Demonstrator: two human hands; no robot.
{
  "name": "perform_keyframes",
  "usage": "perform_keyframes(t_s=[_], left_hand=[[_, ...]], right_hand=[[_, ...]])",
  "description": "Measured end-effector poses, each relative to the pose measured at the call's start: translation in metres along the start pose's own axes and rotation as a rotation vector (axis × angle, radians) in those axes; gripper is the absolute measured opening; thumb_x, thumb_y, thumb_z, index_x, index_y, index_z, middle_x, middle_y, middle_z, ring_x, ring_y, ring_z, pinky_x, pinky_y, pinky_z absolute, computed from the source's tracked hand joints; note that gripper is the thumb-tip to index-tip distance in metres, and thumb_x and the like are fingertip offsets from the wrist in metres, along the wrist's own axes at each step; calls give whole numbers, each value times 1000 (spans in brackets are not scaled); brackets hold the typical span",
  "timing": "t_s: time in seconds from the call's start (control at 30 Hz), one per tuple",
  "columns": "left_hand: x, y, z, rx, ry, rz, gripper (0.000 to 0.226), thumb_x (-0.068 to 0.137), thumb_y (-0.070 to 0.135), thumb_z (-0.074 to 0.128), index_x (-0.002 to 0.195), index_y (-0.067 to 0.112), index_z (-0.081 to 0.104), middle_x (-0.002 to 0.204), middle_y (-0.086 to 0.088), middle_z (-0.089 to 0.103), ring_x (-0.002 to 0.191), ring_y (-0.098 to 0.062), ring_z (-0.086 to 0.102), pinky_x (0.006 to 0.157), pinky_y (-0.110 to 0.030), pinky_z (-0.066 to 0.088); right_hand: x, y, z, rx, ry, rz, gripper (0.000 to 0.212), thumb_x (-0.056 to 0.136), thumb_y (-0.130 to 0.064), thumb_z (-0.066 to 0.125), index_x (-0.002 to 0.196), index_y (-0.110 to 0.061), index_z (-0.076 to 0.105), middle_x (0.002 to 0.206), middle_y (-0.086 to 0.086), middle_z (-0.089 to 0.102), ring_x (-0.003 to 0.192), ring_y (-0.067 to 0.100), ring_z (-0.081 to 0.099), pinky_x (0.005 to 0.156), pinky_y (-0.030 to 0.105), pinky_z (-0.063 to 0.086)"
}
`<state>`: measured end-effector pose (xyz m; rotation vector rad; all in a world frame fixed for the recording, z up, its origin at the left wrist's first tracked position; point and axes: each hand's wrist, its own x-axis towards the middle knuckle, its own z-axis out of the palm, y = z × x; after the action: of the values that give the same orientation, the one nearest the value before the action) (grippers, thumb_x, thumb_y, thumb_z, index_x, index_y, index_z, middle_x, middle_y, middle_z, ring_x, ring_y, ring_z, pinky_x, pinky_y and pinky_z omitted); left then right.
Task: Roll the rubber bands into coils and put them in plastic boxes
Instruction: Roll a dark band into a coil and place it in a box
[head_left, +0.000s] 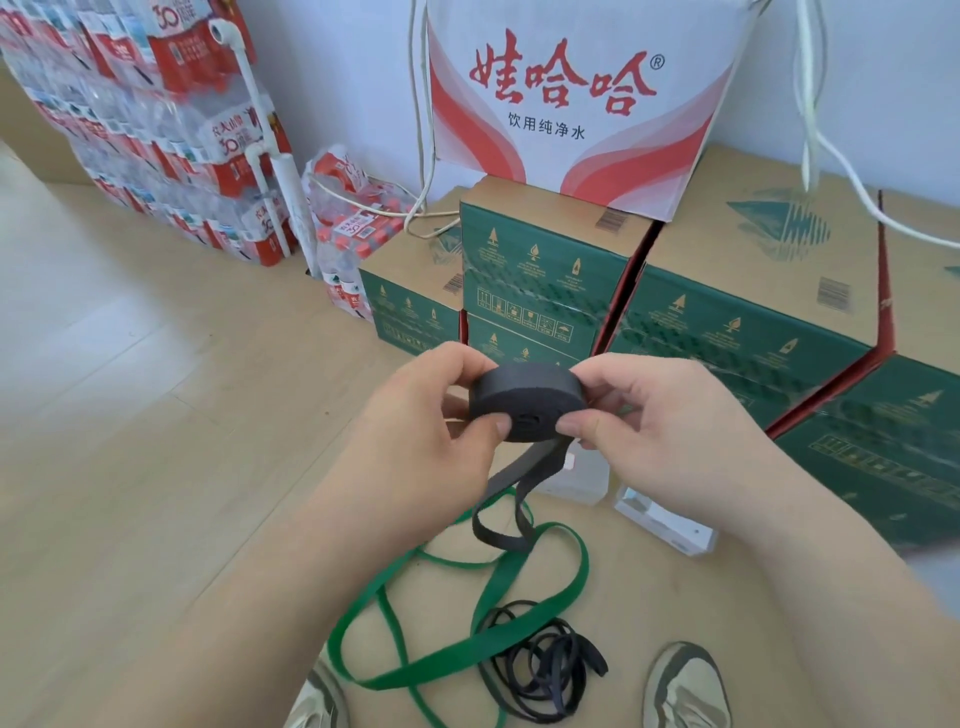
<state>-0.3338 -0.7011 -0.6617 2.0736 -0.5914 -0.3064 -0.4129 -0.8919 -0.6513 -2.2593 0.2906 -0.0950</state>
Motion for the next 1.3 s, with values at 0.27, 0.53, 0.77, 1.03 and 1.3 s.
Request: perform_keyframes(t_s=[0.27,0.53,0.77,1.03,1.3], left_hand=[[-8,10,10,578,-6,257,19,94,31,63,113,31,59,102,9,49,91,-17,51,71,-37,50],[3,3,0,375,32,164,16,92,26,67,104,34,61,97,11,55,83,-11,56,74,-37,50],[2,1,-6,72,64,18,18,94,20,67,100,34,57,90,19,65,84,-3,59,65,-13,46],[5,-4,-6,387,43,-1,30,94,30,66,122,32,56,113,12,58,99,-14,59,85,-39,56],[3,1,0,540,-50,213,27,93,23,63,117,34,58,107,11,60,100,-19,56,84,-39,48]], right_hand=[[-5,-18,21,-536,-51,-53,6,97,-26,57,103,-27,57,100,-7,57,97,20,58,85,40,52],[-3,-11,15,-188,110,-10,24,83,-30,80,103,-38,69,89,-19,63,78,3,58,74,24,48],[3,-6,2,-19,75,73,19,91,-21,73,98,-39,75,78,-12,75,79,15,72,78,28,57],[2,-6,6,-26,47,49,11,88,-27,77,86,-32,67,78,-4,75,48,4,50,52,15,41],[1,-8,17,-222,23,-65,13,87,-25,77,87,-29,64,84,-12,66,79,11,62,74,32,52]])
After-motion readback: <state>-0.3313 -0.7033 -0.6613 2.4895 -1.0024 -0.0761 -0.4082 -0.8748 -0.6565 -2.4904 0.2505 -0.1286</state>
